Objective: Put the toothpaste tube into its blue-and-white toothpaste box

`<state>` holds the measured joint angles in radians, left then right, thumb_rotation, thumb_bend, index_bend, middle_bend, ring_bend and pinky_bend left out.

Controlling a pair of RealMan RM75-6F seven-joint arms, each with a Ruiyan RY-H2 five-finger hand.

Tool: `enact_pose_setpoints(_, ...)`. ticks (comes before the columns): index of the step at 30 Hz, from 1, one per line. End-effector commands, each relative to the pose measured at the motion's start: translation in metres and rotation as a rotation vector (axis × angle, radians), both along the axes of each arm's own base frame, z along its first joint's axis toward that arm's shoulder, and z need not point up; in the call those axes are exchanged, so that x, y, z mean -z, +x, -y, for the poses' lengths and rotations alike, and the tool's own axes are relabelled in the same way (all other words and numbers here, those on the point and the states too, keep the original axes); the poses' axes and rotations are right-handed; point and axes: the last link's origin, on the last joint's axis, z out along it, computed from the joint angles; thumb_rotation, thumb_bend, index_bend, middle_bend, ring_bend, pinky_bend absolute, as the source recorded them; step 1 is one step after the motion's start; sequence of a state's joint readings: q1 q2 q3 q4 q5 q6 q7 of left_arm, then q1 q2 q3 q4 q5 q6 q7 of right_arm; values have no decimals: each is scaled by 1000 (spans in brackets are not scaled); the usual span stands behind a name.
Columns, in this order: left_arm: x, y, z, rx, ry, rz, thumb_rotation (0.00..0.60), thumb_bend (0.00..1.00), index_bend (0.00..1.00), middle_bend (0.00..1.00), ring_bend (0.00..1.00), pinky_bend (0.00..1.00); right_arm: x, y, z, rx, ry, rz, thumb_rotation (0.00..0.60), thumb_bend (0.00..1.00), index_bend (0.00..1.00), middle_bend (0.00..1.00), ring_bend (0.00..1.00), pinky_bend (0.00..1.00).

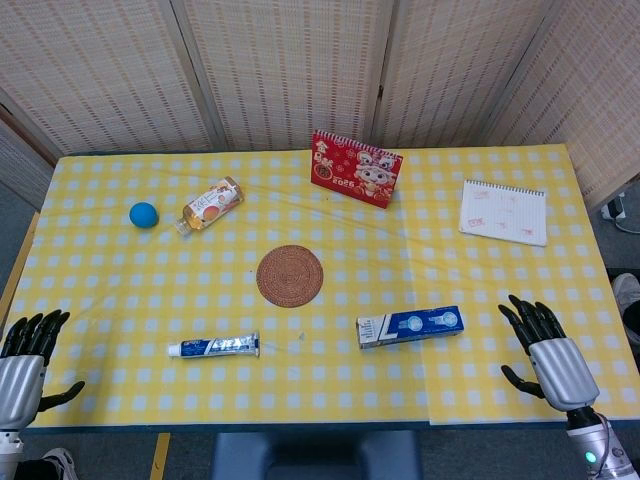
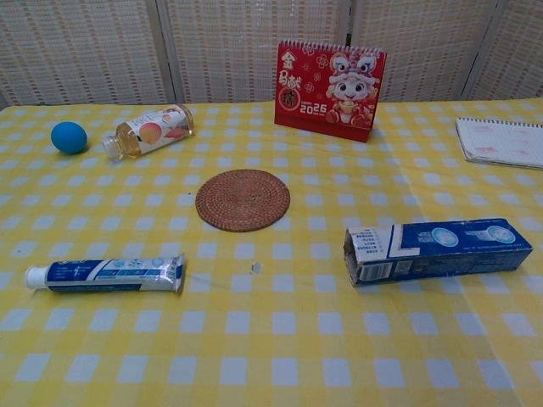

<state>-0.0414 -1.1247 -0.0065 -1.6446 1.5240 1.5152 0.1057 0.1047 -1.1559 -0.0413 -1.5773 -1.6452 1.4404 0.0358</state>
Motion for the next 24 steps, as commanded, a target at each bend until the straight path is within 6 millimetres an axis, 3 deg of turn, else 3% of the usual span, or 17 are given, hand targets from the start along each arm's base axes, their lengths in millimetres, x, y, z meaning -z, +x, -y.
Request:
enact_pose_setpoints(1, 1, 0, 0, 0, -5, -1, 600, 149, 113, 117, 73, 9, 0, -1, 1, 3, 3, -1, 600, 303, 0, 0, 0, 0)
enact_pose_setpoints(10, 12, 9, -1, 37, -39, 36, 600, 150, 117, 148, 101, 40, -2, 0, -3, -3, -5, 4, 600, 303, 0, 0, 0, 0)
enact_pose_setpoints(11, 14, 13, -2, 57, -32, 47, 600, 152, 135, 207, 155, 110, -3, 0, -3, -2, -7, 4, 600, 303, 0, 0, 0, 0)
enact_pose_setpoints(13, 18, 22, -7, 122, 8, 60, 600, 153, 179, 363, 317, 341, -3, 0, -4, 2, -11, 3, 600, 303, 0, 0, 0, 0)
enact_pose_setpoints(14, 20, 26, -9, 148, 26, 61, 600, 153, 205, 473, 431, 493, -3, 0, -4, 1, -12, 3, 600, 303, 0, 0, 0, 0)
enact_pose_setpoints(17, 31, 37, -17, 210, 34, 76, 600, 153, 283, 797, 748, 808, -2, 1, -3, -3, -12, 4, 600, 303, 0, 0, 0, 0)
enact_pose_setpoints(20, 47, 43, -26, 216, -40, 98, 600, 154, 357, 975, 930, 967, -1, 2, -3, -4, -14, 4, 600, 303, 0, 0, 0, 0)
enact_pose_setpoints(24, 72, 49, -35, 178, -134, 103, 600, 157, 442, 1000, 1000, 1000, 0, 1, -1, 6, -12, 3, 600, 303, 0, 0, 0, 0)
